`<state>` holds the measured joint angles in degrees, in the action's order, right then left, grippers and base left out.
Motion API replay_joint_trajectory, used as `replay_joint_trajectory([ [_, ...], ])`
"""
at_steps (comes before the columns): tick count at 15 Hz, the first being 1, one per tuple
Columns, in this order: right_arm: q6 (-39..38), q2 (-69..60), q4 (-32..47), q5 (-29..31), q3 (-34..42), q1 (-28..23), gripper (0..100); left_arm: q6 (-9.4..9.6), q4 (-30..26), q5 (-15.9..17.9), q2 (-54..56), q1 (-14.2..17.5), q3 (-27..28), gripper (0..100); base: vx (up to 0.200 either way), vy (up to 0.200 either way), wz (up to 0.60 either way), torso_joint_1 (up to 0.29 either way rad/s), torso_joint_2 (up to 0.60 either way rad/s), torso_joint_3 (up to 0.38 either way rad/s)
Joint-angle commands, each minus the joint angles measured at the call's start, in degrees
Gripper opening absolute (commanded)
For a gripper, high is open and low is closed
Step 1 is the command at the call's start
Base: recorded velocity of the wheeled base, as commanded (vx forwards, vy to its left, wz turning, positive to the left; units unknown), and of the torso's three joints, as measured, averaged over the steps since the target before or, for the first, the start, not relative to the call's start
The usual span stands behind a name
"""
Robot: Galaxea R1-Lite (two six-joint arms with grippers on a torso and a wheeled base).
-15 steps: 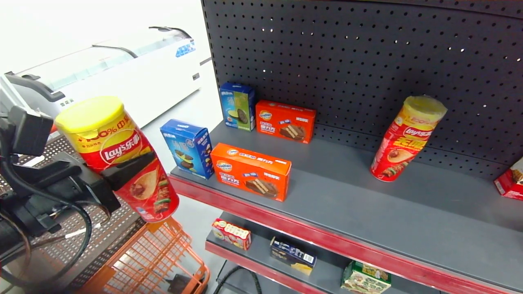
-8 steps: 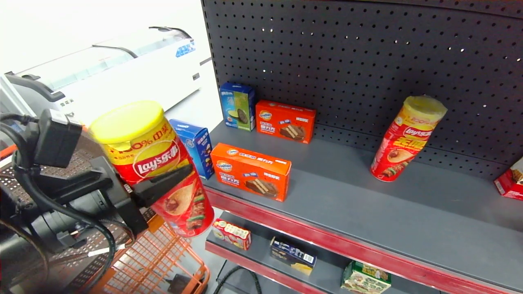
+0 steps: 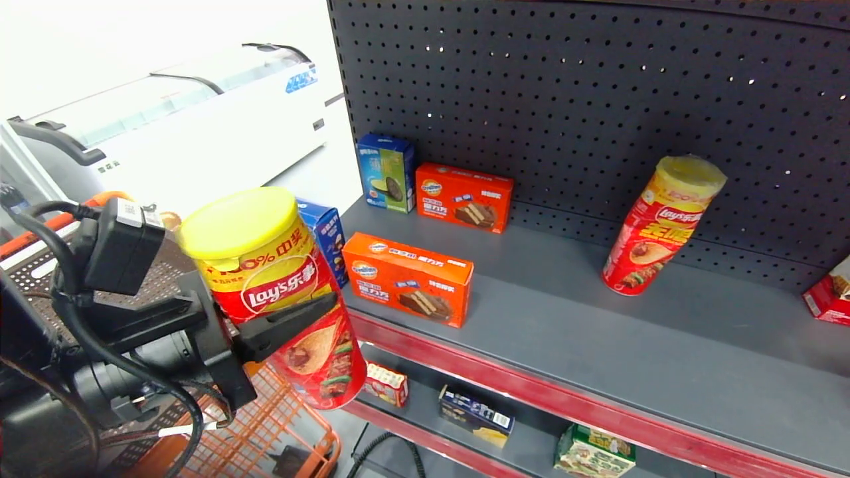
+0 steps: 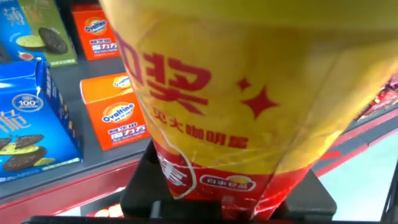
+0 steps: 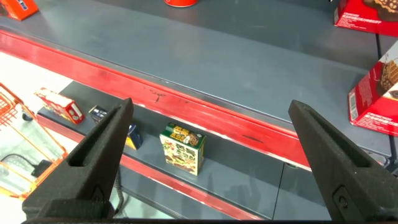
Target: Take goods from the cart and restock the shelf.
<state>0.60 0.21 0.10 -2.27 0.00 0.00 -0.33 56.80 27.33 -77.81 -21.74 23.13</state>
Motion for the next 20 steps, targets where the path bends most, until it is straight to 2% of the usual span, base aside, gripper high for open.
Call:
replay_joint_trajectory([
  [1, 0.0, 0.1, 0.0, 0.0, 0.0, 0.0, 100, -0.02, 0.1, 0.6, -0.2, -0.1, 0.2, 0, 0.0, 0.0, 0.0, 0.0, 0.0, 0.0],
  [2, 0.0, 0.1, 0.0, 0.0, 0.0, 0.0, 100, 0.15, 0.0, 2.3, -0.3, -0.2, 0.2, 0, 0.0, 0.0, 0.0, 0.0, 0.0, 0.0],
  [4, 0.0, 0.1, 0.0, 0.0, 0.0, 0.0, 100, 0.24, 0.0, 2.6, -0.9, -0.2, 0.7, 0, 0.0, 0.0, 0.0, 0.0, 0.0, 0.0],
  [13, 0.0, 0.1, 0.0, 0.0, 0.0, 0.0, 100, 0.33, 0.0, 2.7, -2.7, -0.7, 4.1, 0, 0.0, 0.0, -0.6, 0.002, 0.0, 0.005],
  [20, 0.0, 0.1, 0.0, 0.0, 0.0, 0.0, 100, 0.24, 0.1, 2.7, -3.9, -0.6, 5.5, 0, 0.0, 0.0, 0.0, 0.0, 0.0, 0.0],
])
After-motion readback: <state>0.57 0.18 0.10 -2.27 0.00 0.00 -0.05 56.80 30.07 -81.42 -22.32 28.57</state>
